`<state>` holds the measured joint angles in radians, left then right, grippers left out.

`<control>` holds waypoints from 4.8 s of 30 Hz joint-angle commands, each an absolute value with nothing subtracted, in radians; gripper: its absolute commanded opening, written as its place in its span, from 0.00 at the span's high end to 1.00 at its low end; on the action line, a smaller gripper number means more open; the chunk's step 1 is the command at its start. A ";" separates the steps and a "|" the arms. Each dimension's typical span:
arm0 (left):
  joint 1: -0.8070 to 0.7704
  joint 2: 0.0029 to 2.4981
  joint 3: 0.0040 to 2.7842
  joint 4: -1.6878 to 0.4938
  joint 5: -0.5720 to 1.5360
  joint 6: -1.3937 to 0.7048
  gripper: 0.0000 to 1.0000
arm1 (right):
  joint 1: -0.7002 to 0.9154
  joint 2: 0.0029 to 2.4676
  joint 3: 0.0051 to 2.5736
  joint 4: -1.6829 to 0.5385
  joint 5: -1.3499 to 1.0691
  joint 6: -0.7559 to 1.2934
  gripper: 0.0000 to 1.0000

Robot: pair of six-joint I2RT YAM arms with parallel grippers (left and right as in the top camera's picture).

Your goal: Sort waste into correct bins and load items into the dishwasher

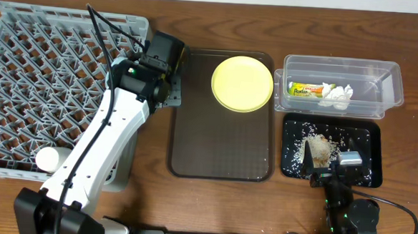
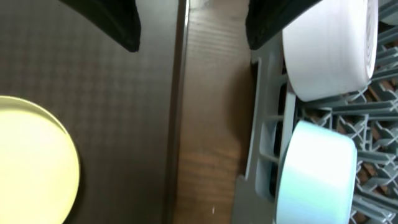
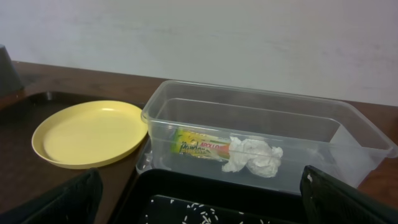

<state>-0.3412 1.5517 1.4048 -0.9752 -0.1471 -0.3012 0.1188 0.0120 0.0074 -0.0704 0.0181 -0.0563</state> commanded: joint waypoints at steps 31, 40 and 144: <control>-0.394 2.094 1.345 -0.253 0.251 -0.294 0.57 | 0.112 0.007 0.006 -0.073 0.022 -0.065 0.01; -0.384 2.044 1.369 -0.306 0.245 -0.282 0.94 | 0.112 0.007 0.006 -0.073 0.022 -0.065 0.01; -0.373 1.309 1.416 -0.875 0.257 -0.095 0.11 | 0.112 0.007 0.006 -0.073 0.022 -0.065 0.01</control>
<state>-0.3748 1.3163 1.4139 -0.8700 0.0879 -0.0589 0.1188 0.0120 0.0074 -0.0704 0.0185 -0.0563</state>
